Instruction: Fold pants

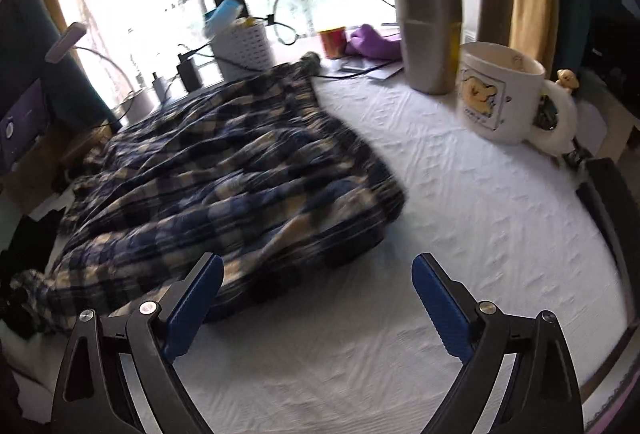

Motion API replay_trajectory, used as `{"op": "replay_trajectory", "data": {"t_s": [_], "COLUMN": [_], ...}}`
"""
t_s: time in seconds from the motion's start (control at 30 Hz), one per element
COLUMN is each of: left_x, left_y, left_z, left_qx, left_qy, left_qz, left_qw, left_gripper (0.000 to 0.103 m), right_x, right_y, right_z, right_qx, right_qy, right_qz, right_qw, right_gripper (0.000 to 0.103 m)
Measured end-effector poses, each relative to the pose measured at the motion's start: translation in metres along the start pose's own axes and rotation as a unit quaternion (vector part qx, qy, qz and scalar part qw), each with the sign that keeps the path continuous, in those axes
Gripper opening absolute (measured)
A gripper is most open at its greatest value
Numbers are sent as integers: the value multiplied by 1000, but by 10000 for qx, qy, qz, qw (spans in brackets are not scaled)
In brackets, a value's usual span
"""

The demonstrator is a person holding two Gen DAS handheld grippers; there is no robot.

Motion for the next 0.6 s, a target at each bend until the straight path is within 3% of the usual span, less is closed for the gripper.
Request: {"op": "replay_trajectory", "data": {"t_s": [0.2,0.33,0.47,0.6], "left_x": [14,28,53,81], "left_y": [-36,-83,-134,-165], "left_z": [-26,-37,-45,-50], "left_qx": [823,1277,1599,1899], "left_qy": [31,174,211,172], "left_qz": [377,694,1139,1690], "left_qw": [9959,9892,9803,9670], "left_gripper": [8,8,8,8], "right_x": [-60,-87,-87,-60], "right_y": [12,3,-15,-32], "right_z": [-10,-10,-13,-10], "right_qx": [64,174,358,390], "right_qy": [-483,-720,-743,-745], "right_qz": [-756,-902,-753,-229], "right_qw": [9959,9932,9937,9962], "right_gripper": [96,96,96,96]}}
Point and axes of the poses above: each gripper's, at about its wrist camera, not at the fingertips, and z roughly the way its jaws point, x to its right, y to its underside, the point moved 1 cm from there along z, roughly the way its jaws point, and after that the axes turned 2 degrees about -x, right-handed, at the moved point
